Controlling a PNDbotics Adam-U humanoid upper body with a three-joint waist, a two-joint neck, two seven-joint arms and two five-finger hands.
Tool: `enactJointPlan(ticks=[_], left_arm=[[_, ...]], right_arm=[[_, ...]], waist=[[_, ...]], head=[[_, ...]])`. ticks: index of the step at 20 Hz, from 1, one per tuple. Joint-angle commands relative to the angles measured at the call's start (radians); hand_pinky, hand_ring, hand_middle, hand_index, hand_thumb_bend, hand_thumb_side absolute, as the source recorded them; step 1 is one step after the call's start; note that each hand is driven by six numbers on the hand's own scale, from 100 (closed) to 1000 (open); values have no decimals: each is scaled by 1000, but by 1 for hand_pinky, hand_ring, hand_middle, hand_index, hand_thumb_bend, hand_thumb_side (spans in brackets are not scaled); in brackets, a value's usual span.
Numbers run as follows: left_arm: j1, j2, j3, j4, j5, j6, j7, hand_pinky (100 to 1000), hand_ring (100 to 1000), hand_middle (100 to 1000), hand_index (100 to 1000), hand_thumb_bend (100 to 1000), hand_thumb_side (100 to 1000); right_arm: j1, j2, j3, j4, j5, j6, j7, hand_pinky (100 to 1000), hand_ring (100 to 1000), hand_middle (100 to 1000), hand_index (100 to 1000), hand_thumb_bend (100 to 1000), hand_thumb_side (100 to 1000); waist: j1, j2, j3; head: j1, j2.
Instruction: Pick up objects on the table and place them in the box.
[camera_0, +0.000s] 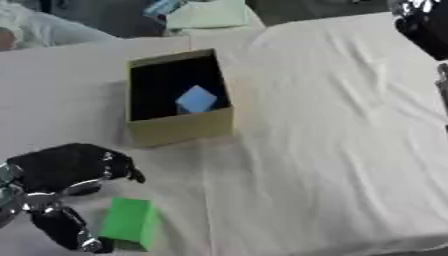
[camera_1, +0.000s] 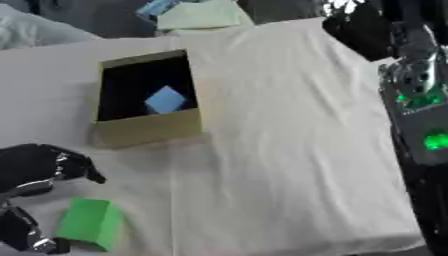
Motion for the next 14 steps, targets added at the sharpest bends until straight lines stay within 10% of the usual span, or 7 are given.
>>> enactJointPlan(ticks=[1, 7, 8, 14], left_arm=[[-24, 0, 5, -9, 6, 3, -15, 571, 606, 606, 825, 758, 244], [-36, -18, 2, -9, -3, 12, -30, 508, 556, 579, 818, 782, 226], [-36, -19, 2, -9, -3, 13, -30, 309, 416, 554, 818, 670, 190], [-36, -41, 1, -9, -32, 49, -34, 322, 407, 532, 805, 614, 194]], right_arm=[[-10, -7, -4, -16, -7, 1, -1, 823, 727, 513, 821, 100, 723], [-8, -5, -5, -16, -6, 2, -2, 823, 727, 513, 821, 100, 723], [-8, -5, -5, -16, -6, 2, -2, 823, 727, 513, 821, 100, 723], [-5, -3, -8, -16, -5, 4, -6, 823, 726, 512, 821, 100, 723]], waist=[[-2, -11, -1], [-2, -11, -2], [-2, -11, -2], [-4, -11, -2]], head=[[1, 5], [1, 5], [0, 5], [-4, 5]])
